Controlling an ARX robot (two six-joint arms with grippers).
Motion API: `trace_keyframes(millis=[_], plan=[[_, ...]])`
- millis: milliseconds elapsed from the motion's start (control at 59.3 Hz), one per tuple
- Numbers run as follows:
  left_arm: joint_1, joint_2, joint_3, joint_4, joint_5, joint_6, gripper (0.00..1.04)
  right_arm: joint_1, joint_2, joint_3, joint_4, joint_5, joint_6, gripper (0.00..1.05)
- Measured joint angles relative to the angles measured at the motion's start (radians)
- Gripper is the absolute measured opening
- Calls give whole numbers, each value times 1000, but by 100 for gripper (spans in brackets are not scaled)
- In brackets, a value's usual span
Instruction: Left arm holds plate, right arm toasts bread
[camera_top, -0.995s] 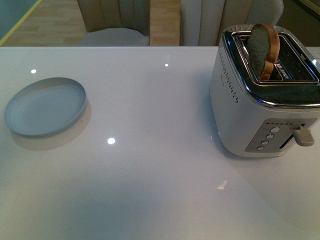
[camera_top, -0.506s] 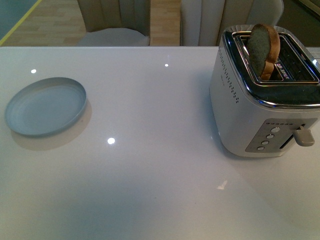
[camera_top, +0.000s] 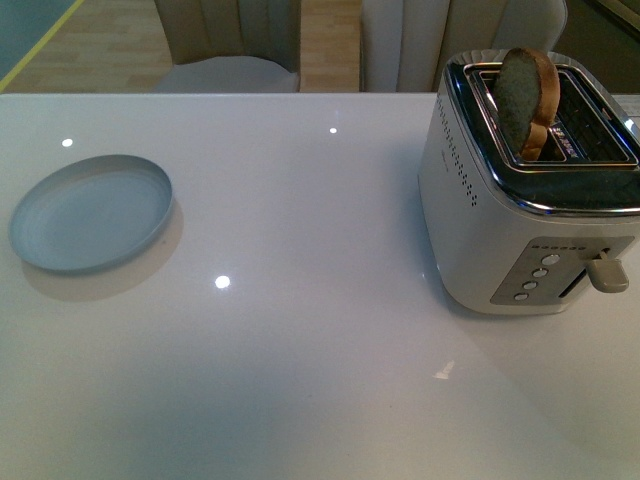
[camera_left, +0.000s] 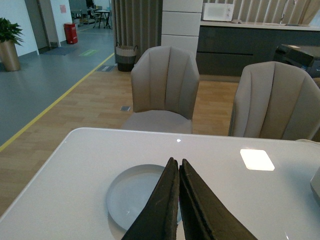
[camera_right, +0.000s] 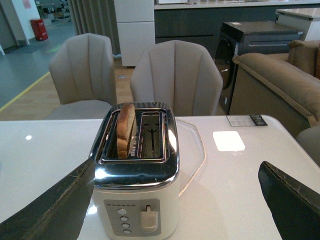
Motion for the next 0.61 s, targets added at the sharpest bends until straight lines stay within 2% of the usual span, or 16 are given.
trace_keyframes(millis=[607], plan=[[0,-203,0,-201,0,0,3,0,0,0,0,0,0,96]])
